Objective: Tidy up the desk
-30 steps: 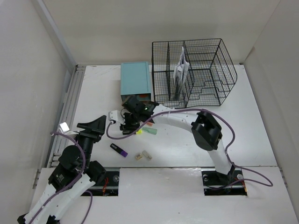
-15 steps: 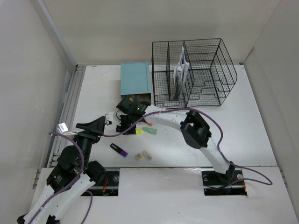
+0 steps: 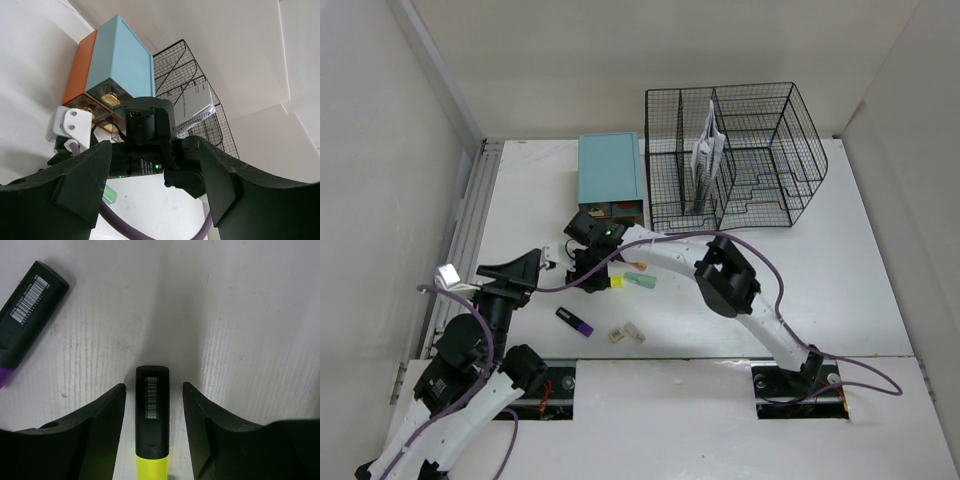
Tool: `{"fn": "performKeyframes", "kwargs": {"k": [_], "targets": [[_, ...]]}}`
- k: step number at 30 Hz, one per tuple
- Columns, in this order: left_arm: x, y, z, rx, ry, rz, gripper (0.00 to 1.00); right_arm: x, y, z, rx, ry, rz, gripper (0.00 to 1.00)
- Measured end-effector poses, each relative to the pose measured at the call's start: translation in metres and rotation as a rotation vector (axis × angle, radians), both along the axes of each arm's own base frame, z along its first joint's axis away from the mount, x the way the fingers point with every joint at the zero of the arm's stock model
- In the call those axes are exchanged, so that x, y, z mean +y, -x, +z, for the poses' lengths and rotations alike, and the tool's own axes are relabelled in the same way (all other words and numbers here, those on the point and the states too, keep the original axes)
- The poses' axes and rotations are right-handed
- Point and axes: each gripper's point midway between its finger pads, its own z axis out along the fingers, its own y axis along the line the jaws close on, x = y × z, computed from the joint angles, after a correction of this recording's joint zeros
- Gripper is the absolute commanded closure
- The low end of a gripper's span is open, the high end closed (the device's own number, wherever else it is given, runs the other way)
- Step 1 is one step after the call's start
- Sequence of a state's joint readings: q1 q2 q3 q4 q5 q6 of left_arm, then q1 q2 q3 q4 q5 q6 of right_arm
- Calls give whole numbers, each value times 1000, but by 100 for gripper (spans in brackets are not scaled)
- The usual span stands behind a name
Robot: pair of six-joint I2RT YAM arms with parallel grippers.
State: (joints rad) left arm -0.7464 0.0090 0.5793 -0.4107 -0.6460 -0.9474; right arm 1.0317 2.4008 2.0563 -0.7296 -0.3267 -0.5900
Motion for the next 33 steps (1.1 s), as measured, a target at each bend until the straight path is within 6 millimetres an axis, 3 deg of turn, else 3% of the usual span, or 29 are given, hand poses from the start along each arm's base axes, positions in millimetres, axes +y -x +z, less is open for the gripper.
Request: {"fn": "performKeyframes", "kwargs": {"k": [14, 16, 20, 22, 33], "targets": [[6, 4, 7, -8, 0, 12, 32, -10, 7, -3, 12, 112, 39, 45], [6, 4, 8, -8, 0, 13, 32, -13, 9, -3, 11, 129, 47, 49], [7, 4, 6, -3, -4, 13, 32, -18, 12, -4, 12, 157, 58, 80], [7, 4, 6, -2, -5, 13, 32, -20, 12, -3, 13, 162, 58, 86], [10, 6, 7, 1, -18, 18, 31, -19, 13, 1, 10, 156, 59, 92]]}}
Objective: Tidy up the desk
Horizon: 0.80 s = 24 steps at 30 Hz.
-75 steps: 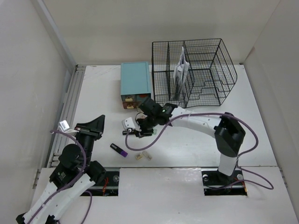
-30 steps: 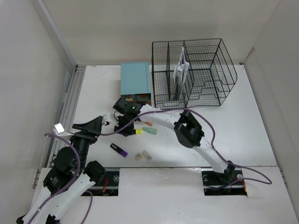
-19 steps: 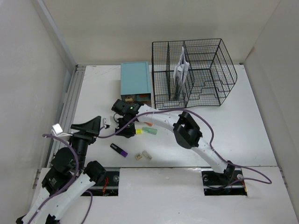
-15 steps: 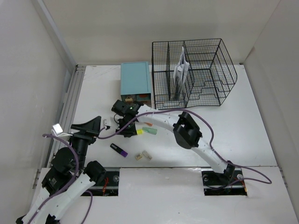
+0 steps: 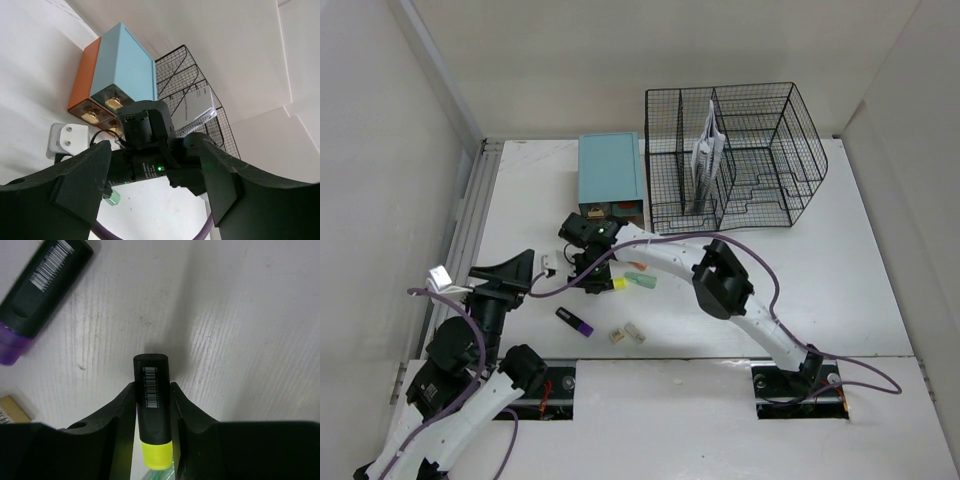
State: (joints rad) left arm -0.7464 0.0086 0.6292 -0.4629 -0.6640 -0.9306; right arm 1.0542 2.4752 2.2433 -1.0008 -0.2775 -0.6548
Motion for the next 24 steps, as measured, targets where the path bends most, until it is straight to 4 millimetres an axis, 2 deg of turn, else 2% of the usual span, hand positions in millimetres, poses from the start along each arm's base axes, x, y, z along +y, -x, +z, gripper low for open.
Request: {"fn": "performKeyframes", "kwargs": {"k": [2, 5, 10, 13, 16, 20, 24], "targets": [[1, 1, 3, -6, -3, 0, 30, 3, 0, 8, -2, -22, 3, 93], [3, 3, 8, -19, -1, 0, 30, 10, 0, 37, -6, -97, 11, 93], [5, 4, 15, -34, 6, 1, 30, 21, -3, 118, -32, -295, 26, 93], [5, 5, 15, -35, 6, 1, 30, 20, -9, 164, -51, -409, 21, 94], [5, 5, 15, -35, 5, 0, 30, 14, -19, 202, -74, -509, 14, 94], [5, 5, 16, -35, 6, -1, 30, 2, -38, 230, -101, -588, -11, 94], [4, 5, 16, -37, 7, -5, 30, -14, -64, 231, -85, -633, -47, 94]]}}
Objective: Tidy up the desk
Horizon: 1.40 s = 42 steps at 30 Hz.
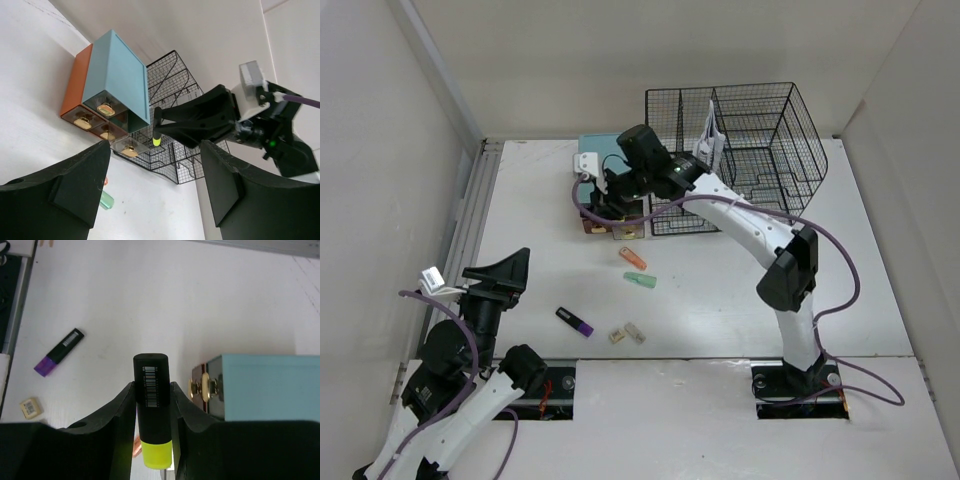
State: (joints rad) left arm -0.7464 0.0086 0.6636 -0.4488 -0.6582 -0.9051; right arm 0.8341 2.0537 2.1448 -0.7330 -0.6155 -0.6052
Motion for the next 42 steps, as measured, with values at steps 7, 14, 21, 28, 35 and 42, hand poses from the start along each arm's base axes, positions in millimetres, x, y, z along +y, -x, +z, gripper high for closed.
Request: {"fn": "performKeyframes", "kwargs": {"k": [7, 14, 21, 28, 35, 42], "targets": [[-3, -2, -1, -3, 2, -6, 30, -31, -40, -20, 86, -46, -17, 93], [-6, -4, -9, 10, -8, -11, 29, -23, -42, -34, 144, -90, 63, 93], [-7, -4, -8, 6, -5, -14, 29, -25, -48, -52, 163, -91, 100, 93], [-9, -6, -10, 7, -4, -15, 27, -33, -64, -58, 132, -95, 124, 92], [-9, -6, -10, 7, 2, -15, 27, -45, -74, -76, 92, -41, 171, 92], [-11, -8, -16, 17, -2, -16, 27, -54, -70, -88, 67, -3, 209, 63]]}}
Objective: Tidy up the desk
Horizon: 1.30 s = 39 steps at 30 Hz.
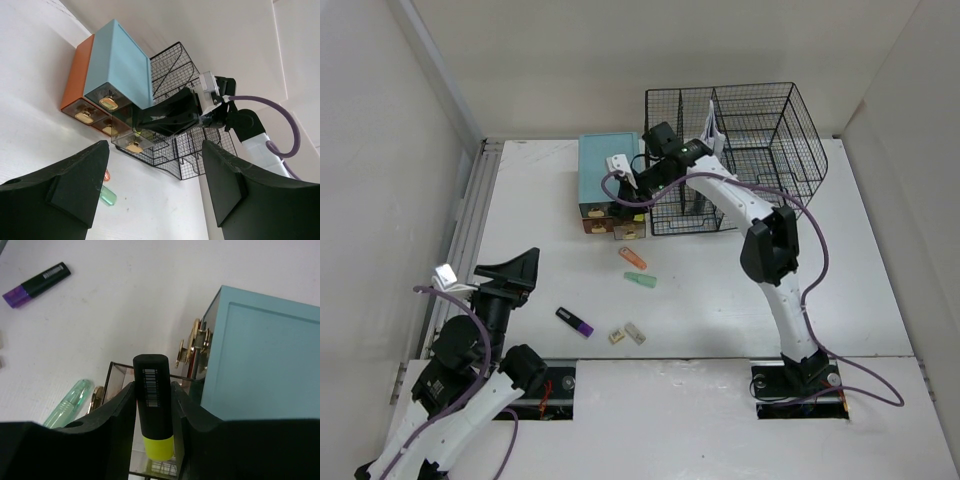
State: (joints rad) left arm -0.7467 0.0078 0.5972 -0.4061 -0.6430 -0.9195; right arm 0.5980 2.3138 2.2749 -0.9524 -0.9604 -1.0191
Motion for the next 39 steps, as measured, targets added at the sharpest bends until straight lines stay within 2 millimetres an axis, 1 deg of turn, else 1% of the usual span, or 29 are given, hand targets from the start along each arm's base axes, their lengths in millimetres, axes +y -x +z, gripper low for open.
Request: {"fn": "performKeyframes", "kwargs": {"k": [3, 4, 6, 7, 8, 10, 12, 14, 15, 16, 18, 19, 21, 23, 26, 30, 32, 35, 39], "targets": [[-1, -1, -1, 0, 2, 0, 27, -4, 2, -5, -5, 28, 4, 54], [-1, -1, -1, 0, 3, 0, 27, -5, 3, -5, -5, 33, 5, 54], [-2, -2, -3, 2, 2, -3, 27, -7, 4, -8, -4, 43, 6, 50], [-3, -2, -4, 4, 0, -4, 27, -9, 6, -9, 1, 47, 7, 50], [-3, -2, -5, 5, -1, -5, 27, -11, 7, -8, 3, 50, 8, 48], [-4, -2, -5, 6, -1, -6, 27, -13, 10, -4, 1, 49, 9, 48], [-4, -3, -5, 6, 0, -6, 27, -16, 14, 7, -9, 43, 10, 48], [-4, -2, -5, 6, 1, -7, 27, -17, 18, 24, -30, 24, 11, 53], [-4, -3, -5, 6, 2, -6, 27, -18, 20, 33, -41, 9, 14, 58], [-4, -2, -5, 6, 3, -8, 27, -19, 23, 43, -51, -4, 14, 69], [-5, -3, -5, 5, 5, -10, 27, -19, 28, 60, -61, -33, 14, 79], [-5, -3, -6, 6, 5, -11, 27, -19, 30, 66, -61, -43, 12, 88], [-6, -3, -8, 9, 2, -14, 27, -17, 36, 73, -50, -57, 11, 94], [-7, -3, -8, 9, 2, -17, 27, -12, 41, 73, -32, -59, 14, 97], [-8, -3, -8, 9, 5, -20, 26, 1, 51, 62, 12, -47, 22, 100], [-8, -3, -9, 12, 7, -22, 26, 20, 58, 38, 61, -25, 5, 100], [-8, -3, -10, 17, 3, -22, 26, 26, 59, 28, 78, -9, -17, 100], [-8, -3, -12, 23, 0, -20, 26, 36, 55, 22, 82, 0, -58, 100], [-7, -3, -14, 30, -5, -18, 26, 42, 41, 25, 59, -3, -130, 100]]}}
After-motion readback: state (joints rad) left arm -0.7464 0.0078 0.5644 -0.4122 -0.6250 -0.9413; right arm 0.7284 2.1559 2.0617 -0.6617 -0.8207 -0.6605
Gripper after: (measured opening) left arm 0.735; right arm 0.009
